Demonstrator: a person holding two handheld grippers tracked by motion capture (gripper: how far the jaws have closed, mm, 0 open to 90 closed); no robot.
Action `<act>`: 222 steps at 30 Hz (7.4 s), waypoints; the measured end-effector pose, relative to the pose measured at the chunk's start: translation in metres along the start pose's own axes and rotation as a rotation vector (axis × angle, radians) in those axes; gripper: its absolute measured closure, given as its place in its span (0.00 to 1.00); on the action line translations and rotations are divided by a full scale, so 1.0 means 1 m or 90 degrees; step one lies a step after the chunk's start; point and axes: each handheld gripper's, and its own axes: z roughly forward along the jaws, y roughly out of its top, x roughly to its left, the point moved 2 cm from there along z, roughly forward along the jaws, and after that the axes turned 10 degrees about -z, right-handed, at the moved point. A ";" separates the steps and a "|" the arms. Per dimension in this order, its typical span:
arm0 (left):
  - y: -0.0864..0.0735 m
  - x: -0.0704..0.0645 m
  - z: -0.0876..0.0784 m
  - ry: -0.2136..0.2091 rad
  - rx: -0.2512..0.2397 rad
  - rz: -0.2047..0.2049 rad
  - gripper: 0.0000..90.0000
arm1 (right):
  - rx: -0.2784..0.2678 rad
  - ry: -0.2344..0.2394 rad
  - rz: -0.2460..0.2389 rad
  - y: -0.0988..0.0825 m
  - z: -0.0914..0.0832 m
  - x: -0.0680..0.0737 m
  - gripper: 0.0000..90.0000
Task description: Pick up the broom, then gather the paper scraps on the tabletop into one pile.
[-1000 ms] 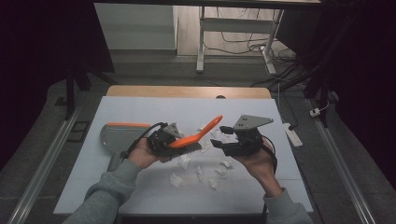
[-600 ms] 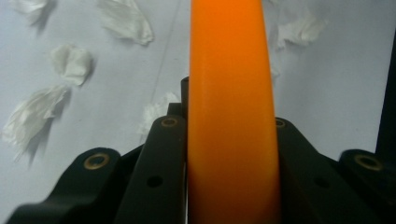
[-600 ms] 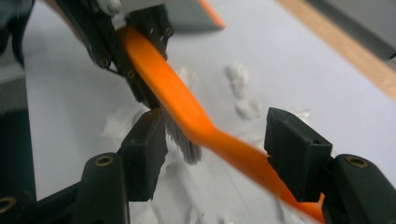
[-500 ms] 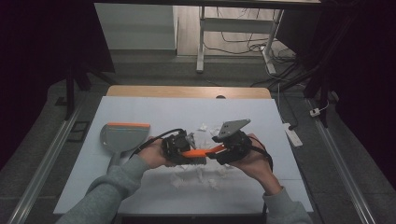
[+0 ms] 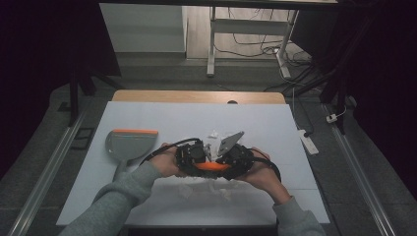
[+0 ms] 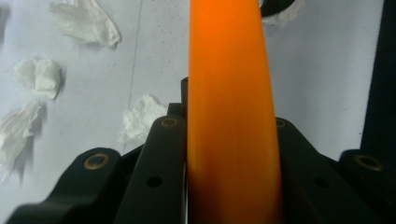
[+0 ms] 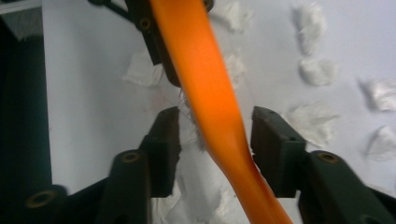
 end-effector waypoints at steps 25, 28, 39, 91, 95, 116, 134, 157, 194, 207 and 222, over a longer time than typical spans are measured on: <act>-0.061 0.012 -0.042 0.156 -0.225 -0.185 0.37 | -0.037 -0.054 0.013 -0.015 -0.011 -0.012 0.77; -0.084 0.009 -0.047 0.161 -0.266 -0.224 0.38 | -0.037 -0.047 0.026 -0.017 -0.013 -0.016 0.78; -0.152 -0.008 -0.042 0.190 -0.309 -0.300 0.40 | -0.074 -0.094 0.075 -0.029 -0.028 -0.034 0.78; -0.209 -0.004 -0.023 0.200 -0.350 -0.376 0.37 | 0.007 -0.251 0.219 -0.082 -0.057 -0.102 0.78; -0.209 -0.002 -0.020 0.193 -0.348 -0.374 0.37 | 0.054 -0.247 0.228 -0.079 -0.050 -0.119 0.78; -0.213 -0.004 -0.019 0.208 -0.367 -0.374 0.40 | 0.217 -0.229 0.247 -0.081 -0.012 -0.161 0.78; -0.215 -0.003 -0.016 0.196 -0.363 -0.368 0.41 | 0.245 -0.105 0.101 -0.040 0.004 -0.109 0.79; -0.216 0.000 -0.016 0.177 -0.375 -0.393 0.39 | 0.180 -0.160 0.165 -0.030 -0.003 -0.147 0.78; -0.217 0.000 -0.015 0.178 -0.378 -0.389 0.40 | 0.177 -0.028 0.050 -0.029 0.001 -0.086 0.79; -0.217 0.001 -0.014 0.178 -0.378 -0.393 0.40 | 0.125 -0.100 0.071 -0.016 -0.008 -0.104 0.79; -0.219 0.002 -0.015 0.173 -0.384 -0.391 0.40 | 0.178 -0.094 0.009 0.047 0.047 -0.146 0.79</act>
